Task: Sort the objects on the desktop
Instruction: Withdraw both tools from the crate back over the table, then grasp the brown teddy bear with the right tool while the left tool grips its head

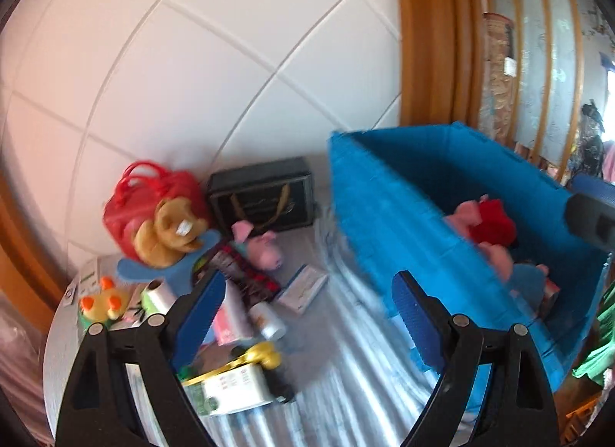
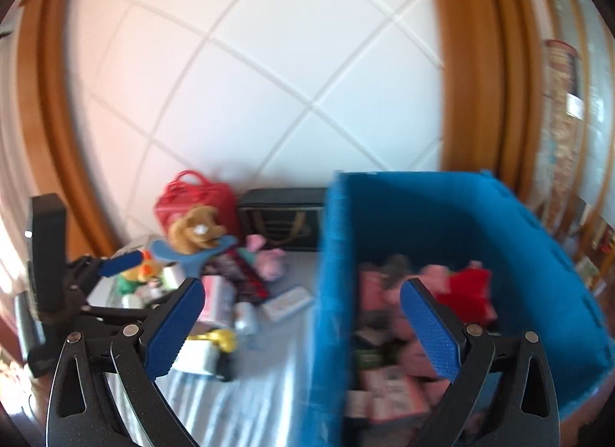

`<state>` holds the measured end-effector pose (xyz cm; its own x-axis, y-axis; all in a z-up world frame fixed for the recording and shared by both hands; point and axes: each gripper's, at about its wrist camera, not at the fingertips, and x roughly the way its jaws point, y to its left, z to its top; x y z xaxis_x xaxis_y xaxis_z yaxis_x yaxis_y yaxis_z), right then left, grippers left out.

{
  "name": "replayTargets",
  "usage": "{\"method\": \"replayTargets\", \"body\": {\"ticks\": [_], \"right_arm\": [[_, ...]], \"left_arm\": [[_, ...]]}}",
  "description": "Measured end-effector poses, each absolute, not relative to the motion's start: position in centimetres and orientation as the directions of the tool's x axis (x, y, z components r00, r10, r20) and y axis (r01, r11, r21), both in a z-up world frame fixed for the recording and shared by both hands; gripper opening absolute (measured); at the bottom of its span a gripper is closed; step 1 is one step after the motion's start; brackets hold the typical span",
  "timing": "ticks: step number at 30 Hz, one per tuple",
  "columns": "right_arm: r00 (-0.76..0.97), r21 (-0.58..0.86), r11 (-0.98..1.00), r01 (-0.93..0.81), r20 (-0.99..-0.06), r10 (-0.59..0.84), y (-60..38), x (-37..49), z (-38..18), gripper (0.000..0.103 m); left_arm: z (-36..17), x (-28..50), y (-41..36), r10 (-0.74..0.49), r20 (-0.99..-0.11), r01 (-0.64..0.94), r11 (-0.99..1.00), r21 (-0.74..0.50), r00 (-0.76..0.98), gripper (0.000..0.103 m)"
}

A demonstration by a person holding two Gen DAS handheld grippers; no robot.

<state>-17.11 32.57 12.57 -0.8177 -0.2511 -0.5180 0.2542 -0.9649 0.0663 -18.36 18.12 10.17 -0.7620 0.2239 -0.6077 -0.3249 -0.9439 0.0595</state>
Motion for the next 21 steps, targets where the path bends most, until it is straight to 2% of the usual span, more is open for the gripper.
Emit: {"method": "replayTargets", "body": {"ticks": [7, 14, 21], "right_arm": [[-0.736, 0.109, -0.933, 0.342, -0.586, -0.338, 21.0, -22.1, 9.2, 0.103], [-0.647, 0.132, -0.939, 0.317, -0.694, -0.316, 12.3, -31.3, 3.8, 0.103], [-0.594, 0.097, -0.948, 0.303, -0.758, -0.268, 3.7, -40.8, -0.8, 0.103]], "left_arm": [[5.8, -23.5, 6.5, 0.103, -0.709, -0.202, -0.978, 0.056, -0.697, 0.089], [1.4, -30.4, -3.2, 0.009, -0.786, -0.056, -0.998, 0.033, -0.619, 0.089], [-1.0, -36.6, -7.2, -0.014, -0.790, -0.011, -1.000, 0.026, -0.612, 0.089]]}}
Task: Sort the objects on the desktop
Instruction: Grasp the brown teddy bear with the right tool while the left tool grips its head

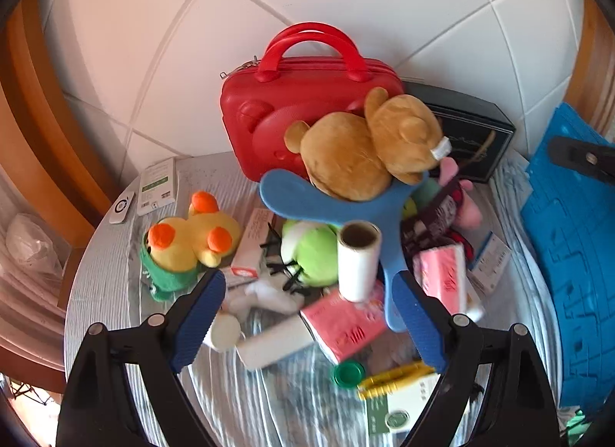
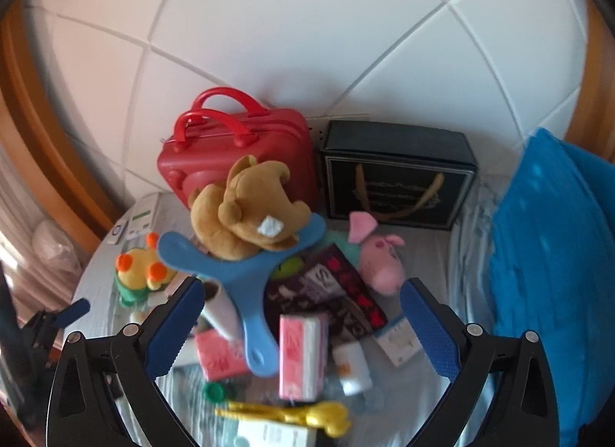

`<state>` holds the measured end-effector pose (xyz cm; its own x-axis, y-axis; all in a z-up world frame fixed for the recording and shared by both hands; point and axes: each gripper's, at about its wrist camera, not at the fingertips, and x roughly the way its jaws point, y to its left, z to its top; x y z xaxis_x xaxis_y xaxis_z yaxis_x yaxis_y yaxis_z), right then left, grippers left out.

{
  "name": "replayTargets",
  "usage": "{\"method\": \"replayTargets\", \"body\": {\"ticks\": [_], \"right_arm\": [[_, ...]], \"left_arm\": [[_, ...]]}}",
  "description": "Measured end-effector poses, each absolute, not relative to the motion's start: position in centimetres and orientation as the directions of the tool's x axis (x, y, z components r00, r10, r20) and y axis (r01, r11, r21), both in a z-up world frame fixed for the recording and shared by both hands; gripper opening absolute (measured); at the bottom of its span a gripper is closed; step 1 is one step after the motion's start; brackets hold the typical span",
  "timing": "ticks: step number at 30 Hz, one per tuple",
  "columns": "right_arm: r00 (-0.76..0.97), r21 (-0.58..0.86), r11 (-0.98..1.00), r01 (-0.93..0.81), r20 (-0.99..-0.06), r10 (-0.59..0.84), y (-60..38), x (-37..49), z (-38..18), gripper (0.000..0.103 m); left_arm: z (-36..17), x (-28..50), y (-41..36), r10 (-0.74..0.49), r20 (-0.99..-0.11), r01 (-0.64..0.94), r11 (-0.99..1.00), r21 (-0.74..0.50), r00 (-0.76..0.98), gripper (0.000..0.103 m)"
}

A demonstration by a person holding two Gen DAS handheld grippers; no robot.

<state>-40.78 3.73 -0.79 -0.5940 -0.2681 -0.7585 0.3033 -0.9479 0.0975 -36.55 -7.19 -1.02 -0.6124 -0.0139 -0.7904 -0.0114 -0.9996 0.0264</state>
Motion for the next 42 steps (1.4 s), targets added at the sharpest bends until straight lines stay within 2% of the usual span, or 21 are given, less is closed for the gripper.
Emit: {"method": "replayTargets", "body": {"ticks": [4, 6, 10, 13, 14, 17, 19, 23, 25, 27, 29, 31, 33, 35, 38, 41, 42], "right_arm": [[-0.593, 0.056, -0.947, 0.316, -0.768, -0.243, -0.4, -46.6, -2.7, 0.103], [-0.606, 0.045, -0.950, 0.309, -0.760, -0.233, -1.4, -48.7, -2.9, 0.095], [-0.583, 0.049, -0.944, 0.327, -0.775, -0.242, -3.7, -53.1, -4.9, 0.094], [-0.475, 0.077, -0.903, 0.423, -0.830, -0.294, -4.3, -52.6, -8.3, 0.072], [-0.466, 0.032, -0.887, 0.460, -0.842, -0.272, -4.0, -51.1, -9.8, 0.068], [-0.479, -0.103, -0.831, 0.547, -0.853, -0.209, -1.2, -46.3, -13.7, 0.066], [-0.430, -0.053, -0.823, 0.565, -0.871, -0.239, 1.1, -44.8, -15.8, 0.061], [-0.447, -0.059, -0.817, 0.573, -0.858, -0.251, 3.7, -42.8, -17.1, 0.060], [-0.436, 0.000, -0.838, 0.546, -0.854, -0.284, 5.0, -42.8, -16.8, 0.060], [-0.432, 0.049, -0.853, 0.520, -0.846, -0.312, 6.3, -42.6, -16.3, 0.060], [-0.428, 0.106, -0.871, 0.480, -0.838, -0.338, 8.2, -42.3, -15.5, 0.060], [-0.447, 0.181, -0.890, 0.419, -0.812, -0.375, 10.9, -42.0, -14.2, 0.065], [-0.482, 0.240, -0.904, 0.355, -0.782, -0.396, 13.1, -41.8, -13.0, 0.080], [-0.500, 0.282, -0.900, 0.333, -0.756, -0.422, 14.1, -41.7, -12.2, 0.081], [-0.505, 0.334, -0.886, 0.323, -0.731, -0.460, 13.6, -42.0, -11.5, 0.081], [-0.490, 0.340, -0.877, 0.340, -0.732, -0.474, 12.4, -41.1, -12.1, 0.079], [-0.492, 0.321, -0.885, 0.337, -0.742, -0.456, 12.0, -40.9, -12.6, 0.062]], "left_arm": [[-2.2, -40.1, -7.8, -0.020, -0.794, -0.010, -0.999, 0.033, -0.608, 0.089], [-2.8, -41.8, -7.8, -0.019, -0.798, -0.011, -0.999, 0.031, -0.602, 0.089], [-4.0, -44.6, -7.4, -0.020, -0.800, -0.015, -0.999, 0.035, -0.600, 0.089], [-4.3, -45.1, -7.5, -0.012, -0.793, -0.015, -1.000, 0.026, -0.609, 0.089], [-4.1, -44.9, -7.8, -0.013, -0.783, -0.009, -1.000, 0.024, -0.622, 0.089], [-2.6, -43.7, -8.8, -0.003, -0.736, 0.006, -1.000, -0.001, -0.677, 0.089], [-1.4, -43.4, -8.8, -0.003, -0.701, 0.008, -1.000, -0.003, -0.713, 0.089], [0.1, -45.7, -6.7, 0.051, -0.672, -0.025, -0.999, -0.048, -0.739, 0.089], [-0.6, -47.6, -4.9, 0.086, -0.700, -0.060, -0.996, -0.062, -0.709, 0.089], [-3.0, -49.4, -2.3, 0.136, -0.773, -0.155, -0.987, -0.049, -0.619, 0.090], [-4.4, -48.8, -1.6, 0.099, -0.771, -0.137, -0.990, -0.016, -0.630, 0.090], [-4.4, -46.9, -1.7, 0.115, -0.753, -0.151, -0.988, -0.021, -0.648, 0.090], [-4.3, -44.4, -1.9, 0.104, -0.734, -0.151, -0.989, -0.002, -0.671, 0.091], [-4.3, -42.1, -2.2, 0.087, -0.719, -0.139, -0.990, 0.013, -0.690, 0.096], [-5.5, -39.4, -2.2, 0.064, -0.746, -0.144, -0.989, 0.043, -0.663, 0.097], [-9.0, -37.7, -2.2, -0.020, -0.785, -0.132, -0.983, 0.129, -0.619, 0.097], [-9.7, -37.1, -2.4, -0.027, -0.789, -0.130, -0.982, 0.135, -0.614, 0.096]]}}
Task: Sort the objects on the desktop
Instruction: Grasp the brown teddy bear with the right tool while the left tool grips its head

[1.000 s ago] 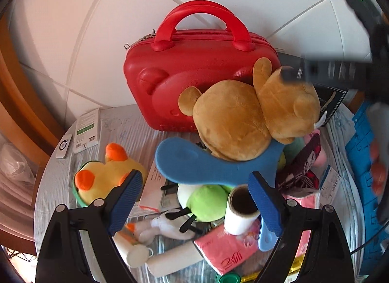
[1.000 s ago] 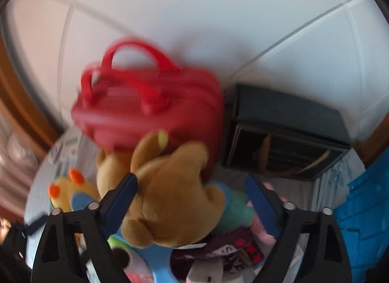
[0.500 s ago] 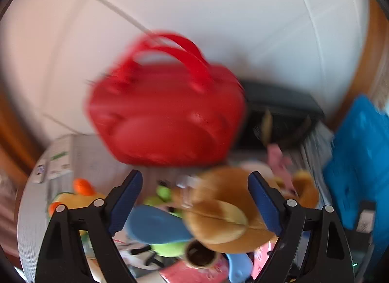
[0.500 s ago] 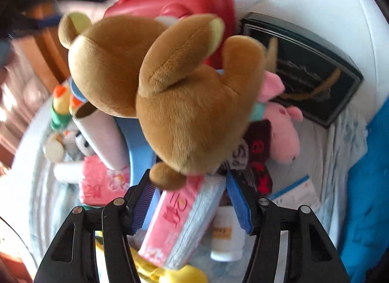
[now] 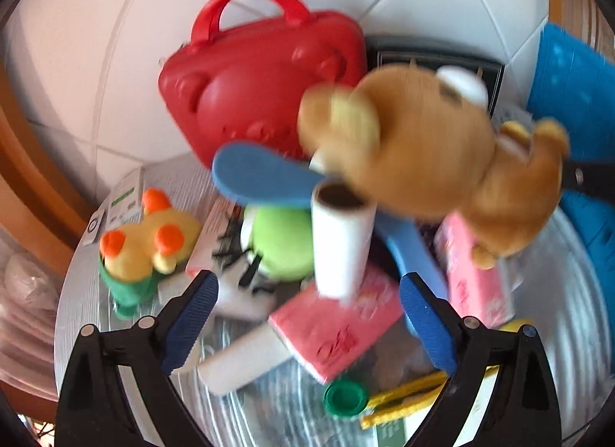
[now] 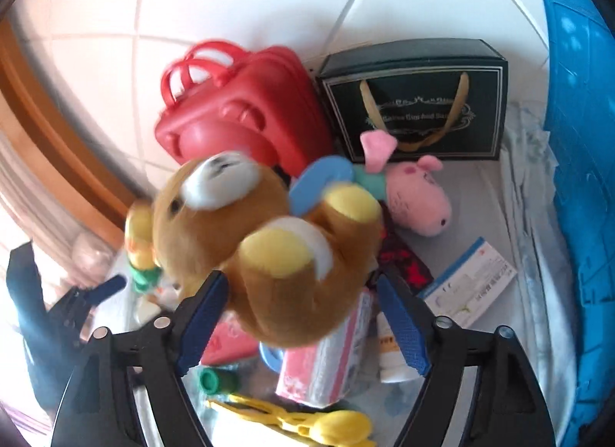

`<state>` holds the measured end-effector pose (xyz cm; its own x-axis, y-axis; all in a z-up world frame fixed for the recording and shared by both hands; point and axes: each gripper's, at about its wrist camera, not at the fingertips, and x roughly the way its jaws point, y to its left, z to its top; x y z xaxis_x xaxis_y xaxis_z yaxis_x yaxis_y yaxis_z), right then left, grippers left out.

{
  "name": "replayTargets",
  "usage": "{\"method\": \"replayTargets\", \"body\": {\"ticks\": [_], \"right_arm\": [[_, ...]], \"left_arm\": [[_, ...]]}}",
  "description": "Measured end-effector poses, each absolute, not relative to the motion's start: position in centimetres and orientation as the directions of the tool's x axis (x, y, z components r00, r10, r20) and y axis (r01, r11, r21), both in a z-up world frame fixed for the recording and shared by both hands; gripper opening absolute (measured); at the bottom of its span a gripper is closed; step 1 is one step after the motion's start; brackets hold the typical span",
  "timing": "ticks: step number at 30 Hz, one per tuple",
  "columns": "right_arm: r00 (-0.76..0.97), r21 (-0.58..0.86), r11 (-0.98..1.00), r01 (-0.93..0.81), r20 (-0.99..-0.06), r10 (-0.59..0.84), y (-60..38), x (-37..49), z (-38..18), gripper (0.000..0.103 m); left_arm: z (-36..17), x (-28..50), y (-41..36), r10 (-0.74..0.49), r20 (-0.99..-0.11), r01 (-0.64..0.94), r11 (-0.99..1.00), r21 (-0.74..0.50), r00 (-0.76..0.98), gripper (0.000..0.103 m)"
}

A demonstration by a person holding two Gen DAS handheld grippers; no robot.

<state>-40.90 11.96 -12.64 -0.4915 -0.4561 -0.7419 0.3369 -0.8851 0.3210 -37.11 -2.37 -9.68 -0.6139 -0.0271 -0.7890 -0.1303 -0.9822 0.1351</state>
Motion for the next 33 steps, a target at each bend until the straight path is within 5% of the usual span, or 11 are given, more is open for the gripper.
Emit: {"method": "replayTargets", "body": {"ticks": [2, 7, 9, 18, 22, 26, 29, 30, 33], "right_arm": [[-0.477, 0.337, -0.870, 0.359, -0.735, -0.481, 11.5, -40.8, -13.4, 0.044], [-0.510, 0.220, -0.871, 0.440, -0.737, -0.444, 10.5, -38.5, -12.9, 0.038], [-0.493, 0.177, -0.835, 0.521, -0.735, -0.465, 10.5, -36.4, -12.8, 0.028], [-0.452, 0.030, -0.792, 0.610, -0.808, -0.379, 13.4, -28.9, -14.4, 0.027], [-0.461, -0.022, -0.801, 0.598, -0.827, -0.321, 14.8, -26.8, -15.3, 0.027], [-0.484, 0.037, -0.870, 0.492, -0.819, -0.308, 18.2, -26.9, -15.5, 0.036], [-0.476, 0.120, -0.900, 0.419, -0.815, -0.331, 20.2, -26.4, -15.6, 0.080], [-0.471, 0.149, -0.907, 0.393, -0.815, -0.338, 20.7, -26.3, -15.8, 0.086], [-0.485, 0.191, -0.924, 0.332, -0.806, -0.341, 21.5, -25.5, -15.9, 0.086]], "left_arm": [[-9.5, -35.7, -2.9, 0.024, -0.783, -0.152, -0.984, 0.091, -0.622, 0.096], [-6.5, -33.8, -2.8, 0.065, -0.732, -0.188, -0.978, 0.087, -0.678, 0.096], [-5.8, -33.2, -2.7, 0.089, -0.726, -0.198, -0.978, 0.066, -0.682, 0.096], [-3.6, -32.6, 0.3, 0.160, -0.677, -0.252, -0.967, 0.039, -0.719, 0.096], [-6.1, -33.7, 3.0, 0.212, -0.766, -0.331, -0.944, 0.001, -0.607, 0.096], [-10.8, -31.3, 5.5, 0.209, -0.835, -0.391, -0.920, 0.008, -0.509, 0.096], [-13.2, -29.8, 6.7, 0.163, -0.861, -0.398, -0.916, 0.050, -0.482, 0.096], [-13.6, -29.3, 6.9, 0.174, -0.861, -0.397, -0.917, 0.036, -0.478, 0.096], [-13.9, -28.5, 7.1, 0.211, -0.869, -0.396, -0.918, -0.020, -0.447, 0.096]]}}
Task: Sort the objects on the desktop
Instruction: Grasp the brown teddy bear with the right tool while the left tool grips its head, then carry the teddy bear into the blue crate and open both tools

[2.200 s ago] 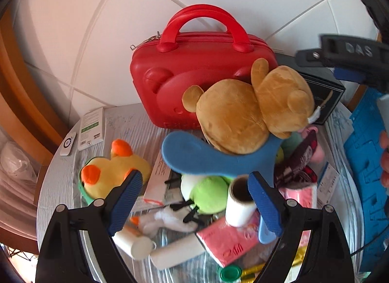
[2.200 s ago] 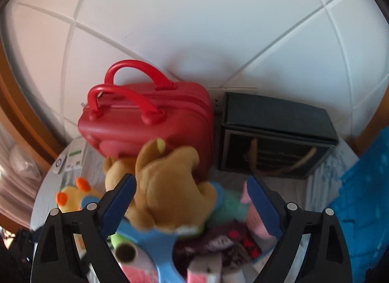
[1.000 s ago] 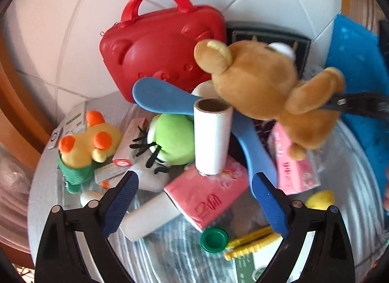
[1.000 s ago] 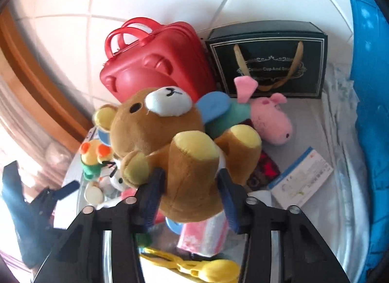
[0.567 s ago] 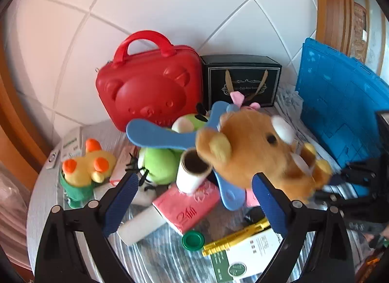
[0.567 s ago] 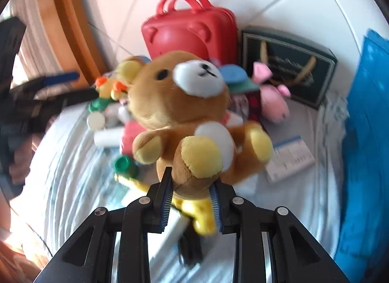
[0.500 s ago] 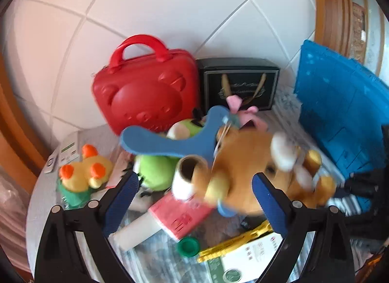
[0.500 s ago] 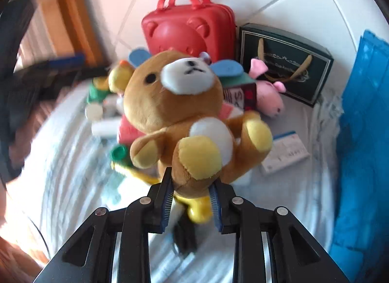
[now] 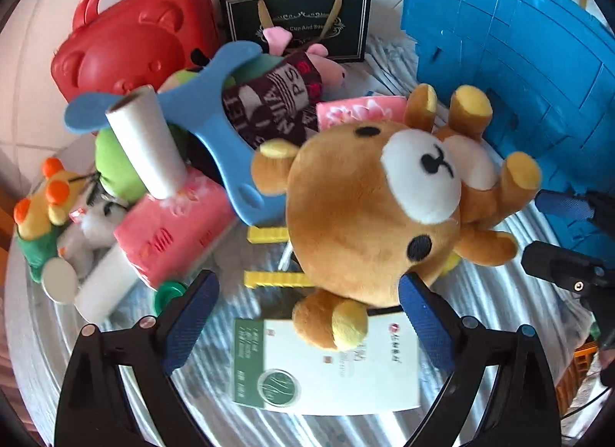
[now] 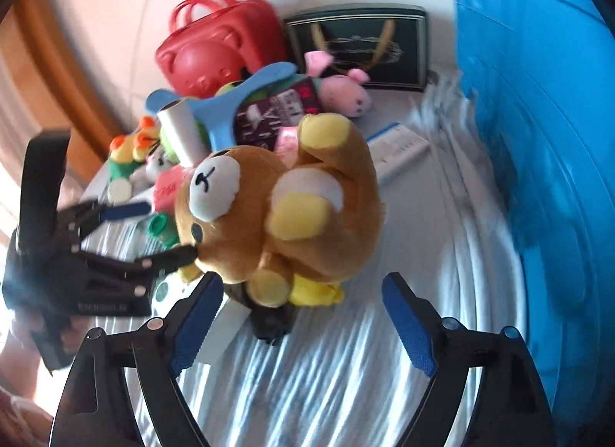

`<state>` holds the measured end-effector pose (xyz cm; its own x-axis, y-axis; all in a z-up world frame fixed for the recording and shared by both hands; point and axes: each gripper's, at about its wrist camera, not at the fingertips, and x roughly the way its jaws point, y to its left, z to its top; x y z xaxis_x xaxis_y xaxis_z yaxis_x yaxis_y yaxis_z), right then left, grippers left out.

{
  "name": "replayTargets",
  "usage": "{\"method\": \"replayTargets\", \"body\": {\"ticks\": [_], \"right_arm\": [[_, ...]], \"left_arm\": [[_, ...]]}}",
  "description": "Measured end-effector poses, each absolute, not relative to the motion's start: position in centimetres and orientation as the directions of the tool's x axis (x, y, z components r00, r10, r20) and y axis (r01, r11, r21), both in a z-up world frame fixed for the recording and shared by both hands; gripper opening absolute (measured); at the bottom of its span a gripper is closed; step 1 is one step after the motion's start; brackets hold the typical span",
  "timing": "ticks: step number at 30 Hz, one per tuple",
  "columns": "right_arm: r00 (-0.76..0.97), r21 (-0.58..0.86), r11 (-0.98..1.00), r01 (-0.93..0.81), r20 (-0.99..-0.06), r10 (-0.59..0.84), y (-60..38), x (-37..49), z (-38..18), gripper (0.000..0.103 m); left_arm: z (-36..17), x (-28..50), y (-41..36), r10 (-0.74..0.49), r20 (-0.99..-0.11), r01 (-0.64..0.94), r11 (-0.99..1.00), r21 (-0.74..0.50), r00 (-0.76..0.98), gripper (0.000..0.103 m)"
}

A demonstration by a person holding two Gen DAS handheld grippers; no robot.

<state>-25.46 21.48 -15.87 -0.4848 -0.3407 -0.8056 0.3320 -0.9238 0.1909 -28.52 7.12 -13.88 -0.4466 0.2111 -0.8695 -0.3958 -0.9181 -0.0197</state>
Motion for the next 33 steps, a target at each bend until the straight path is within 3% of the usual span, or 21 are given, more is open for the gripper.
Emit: {"method": "replayTargets", "body": {"ticks": [7, 9, 10, 17, 20, 22, 25, 33], "right_arm": [[-0.558, 0.244, -0.950, 0.193, -0.770, -0.311, 23.2, -26.6, -15.6, 0.086], [-0.558, 0.247, -0.955, 0.166, -0.775, -0.297, 23.6, -27.4, -16.2, 0.067], [-0.554, 0.263, -0.950, 0.170, -0.771, -0.313, 23.7, -27.7, -16.3, 0.063], [-0.579, 0.212, -0.949, 0.234, -0.754, -0.311, 21.9, -28.4, -16.4, 0.061], [-0.558, 0.186, -0.953, 0.239, -0.777, -0.292, 21.3, -29.3, -17.4, 0.041], [-0.565, 0.174, -0.953, 0.246, -0.774, -0.287, 21.0, -29.3, -17.5, 0.040], [-0.587, 0.132, -0.958, 0.254, -0.767, -0.261, 20.9, -28.7, -17.0, 0.036], [-0.650, 0.088, -0.954, 0.286, -0.713, -0.260, 20.4, -26.6, -13.6, 0.032]], "left_arm": [[-14.2, -27.8, 9.2, 0.207, -0.873, -0.408, -0.913, -0.010, -0.442, 0.096], [-14.5, -28.2, 10.0, 0.196, -0.875, -0.401, -0.916, -0.003, -0.443, 0.096], [-14.6, -28.3, 10.2, 0.204, -0.876, -0.399, -0.917, -0.014, -0.437, 0.096], [-16.7, -29.2, 11.5, 0.200, -0.902, -0.387, -0.921, -0.041, -0.382, 0.096], [-17.2, -29.6, 12.0, 0.200, -0.902, -0.377, -0.925, -0.046, -0.382, 0.096], [-17.3, -29.5, 12.4, 0.200, -0.893, -0.386, -0.922, -0.033, -0.403, 0.085], [-16.9, -29.1, 12.4, 0.200, -0.880, -0.379, -0.925, -0.025, -0.431, 0.078], [-12.9, -26.4, 11.4, 0.222, -0.825, -0.370, -0.929, -0.016, -0.520, 0.077]]}}
